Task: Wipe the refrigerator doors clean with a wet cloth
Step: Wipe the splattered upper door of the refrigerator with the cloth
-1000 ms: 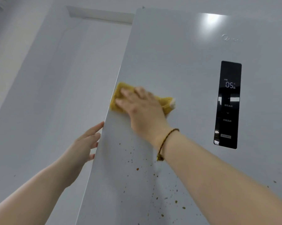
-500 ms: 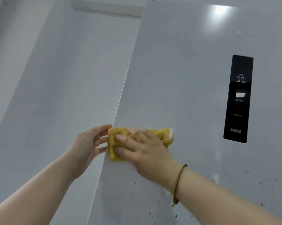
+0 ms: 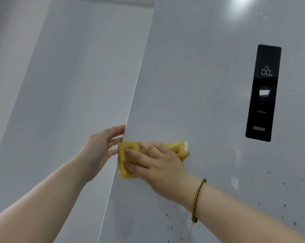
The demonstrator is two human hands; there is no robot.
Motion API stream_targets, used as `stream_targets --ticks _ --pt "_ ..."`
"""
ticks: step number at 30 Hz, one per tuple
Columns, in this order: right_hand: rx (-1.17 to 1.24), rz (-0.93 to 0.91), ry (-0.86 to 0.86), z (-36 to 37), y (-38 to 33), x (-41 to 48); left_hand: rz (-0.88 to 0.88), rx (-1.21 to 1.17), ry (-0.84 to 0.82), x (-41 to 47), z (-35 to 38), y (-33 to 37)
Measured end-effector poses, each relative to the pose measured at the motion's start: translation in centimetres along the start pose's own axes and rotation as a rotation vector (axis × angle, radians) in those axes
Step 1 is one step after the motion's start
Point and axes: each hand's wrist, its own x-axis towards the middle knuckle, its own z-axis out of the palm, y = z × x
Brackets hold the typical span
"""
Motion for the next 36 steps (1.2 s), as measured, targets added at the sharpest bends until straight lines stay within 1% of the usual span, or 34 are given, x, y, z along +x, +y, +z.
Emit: stream_targets --ticks 1,2,5,7,9,10,13,14,15,16,17,20,22,24,25,27,28,30,31,32,34,35,36 --pt "-0.014 0.009 -0.001 -0.2 0.9 0.3 0.007 0.005 -0.001 0.0 0.0 0.0" --pt "-0.038 0.06 0.013 -0.4 2.0 0.6 0.014 0.015 -0.001 0.0 0.1 0.0" --pt "-0.117 0.318 0.087 -1.4 5.3 0.9 0.055 0.103 -0.011 -0.1 0.2 -0.4" --pt "-0.142 0.417 0.109 -1.6 5.3 0.1 0.077 0.146 -0.008 -0.2 0.4 -0.8" --pt "-0.131 0.395 0.112 -1.2 3.3 -1.3 0.072 0.149 -0.001 -0.4 0.6 -1.1" --pt "-0.102 0.327 0.101 -1.0 2.1 -2.2 0.068 0.153 0.009 -0.4 0.7 -1.1" --pt "-0.044 0.014 -0.007 -1.0 0.0 -4.8 0.063 0.184 0.048 -0.5 1.4 -1.1" --pt "-0.047 -0.054 -0.039 -1.3 0.5 -5.3 0.061 0.189 0.059 -0.5 1.6 -1.0" --pt "-0.044 -0.08 -0.047 -1.6 1.4 -5.3 0.063 0.193 0.065 -0.5 1.7 -1.0" --pt "-0.039 -0.062 -0.033 -1.9 2.4 -5.0 0.068 0.203 0.062 -0.5 1.7 -1.0" --pt "-0.045 -0.004 -0.001 -2.3 3.6 -4.6 0.073 0.222 0.049 -0.5 1.6 -1.0" --pt "-0.092 0.266 0.098 -3.1 6.3 -4.0 0.082 0.269 0.024 -0.5 0.9 -1.2" --pt "-0.115 0.393 0.139 -3.0 5.6 -4.4 0.089 0.253 0.031 -0.6 1.0 -1.4" --pt "-0.099 0.397 0.144 -2.3 3.3 -5.5 0.091 0.239 0.062 -0.6 1.4 -1.8" --pt "-0.073 0.342 0.127 -1.9 2.1 -6.2 0.104 0.24 0.086 -0.5 1.6 -2.0" --pt "-0.047 0.168 0.048 -2.0 0.4 -7.6 0.16 0.3 0.164 -0.3 2.1 -2.4" --pt "-0.051 0.087 0.0 -2.3 0.5 -8.1 0.197 0.381 0.214 -0.4 2.4 -2.8" --pt "-0.068 0.011 -0.049 -3.1 1.9 -8.3 0.34 0.565 0.282 -0.8 2.8 -3.5" --pt "-0.085 0.031 -0.043 -3.4 2.9 -8.3 0.453 0.641 0.274 -1.2 3.1 -3.9" --pt "-0.106 0.091 -0.017 -3.8 4.0 -8.4 0.582 0.707 0.241 -1.7 3.5 -4.2" --pt "-0.14 0.291 0.066 -4.7 6.0 -8.6 0.8 0.823 0.127 -2.1 4.0 -5.0" --pt "-0.15 0.395 0.1 -4.9 6.3 -8.8 0.869 0.839 0.062 -2.1 4.1 -5.6" --pt "-0.157 0.471 0.129 -4.9 6.0 -9.2 0.889 0.817 -0.005 -2.3 4.4 -6.1"
